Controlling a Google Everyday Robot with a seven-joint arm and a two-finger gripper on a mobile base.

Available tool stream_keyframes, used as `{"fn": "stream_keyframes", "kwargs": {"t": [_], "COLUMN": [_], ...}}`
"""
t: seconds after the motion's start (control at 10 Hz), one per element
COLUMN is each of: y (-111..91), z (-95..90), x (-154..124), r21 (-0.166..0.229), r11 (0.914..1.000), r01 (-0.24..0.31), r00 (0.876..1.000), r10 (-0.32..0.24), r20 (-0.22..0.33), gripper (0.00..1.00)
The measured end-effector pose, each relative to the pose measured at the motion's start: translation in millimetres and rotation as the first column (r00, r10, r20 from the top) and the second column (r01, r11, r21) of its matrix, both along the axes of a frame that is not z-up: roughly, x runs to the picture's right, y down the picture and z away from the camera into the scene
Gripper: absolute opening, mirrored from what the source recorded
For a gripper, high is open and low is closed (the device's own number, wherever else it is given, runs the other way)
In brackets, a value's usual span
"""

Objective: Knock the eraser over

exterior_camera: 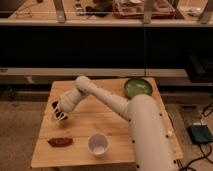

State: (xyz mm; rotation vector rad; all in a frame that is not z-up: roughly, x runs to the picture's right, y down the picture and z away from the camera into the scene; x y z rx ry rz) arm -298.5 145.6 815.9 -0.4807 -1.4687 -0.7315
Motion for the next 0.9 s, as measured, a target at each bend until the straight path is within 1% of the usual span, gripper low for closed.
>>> {"fn": "stream_keyframes", "kwargs": {"t": [0.1,0.2,0.3,0.4,0.5,0.7,0.8,0.9], "y": [-13,-29,-41,-49,-57,-60,-58,-57], "z": [12.4,24.8,33.0,37.9,42.2,41.9,41.1,41.1], "x": [-10,-14,-10,-2,17,43,40,39], "r21": [0.009,0.016,0.02,0.02,0.012,-0.009,-0.009,-0.011], "r11": [0.9999,0.9996,0.9989,0.9982,0.997,0.996,0.9962,0.9963], "r01": [-0.007,-0.023,-0.043,-0.057,-0.076,-0.089,-0.086,-0.085], "r00": [1.0,0.999,0.997,0.996,0.993,0.991,0.992,0.992], "r10": [0.007,0.023,0.044,0.058,0.077,0.088,0.085,0.084], "r20": [-0.017,-0.039,-0.058,-0.071,-0.089,-0.098,-0.095,-0.094], "gripper": [0.0,0.0,0.0,0.0,0.0,0.0,0.05,0.14]}}
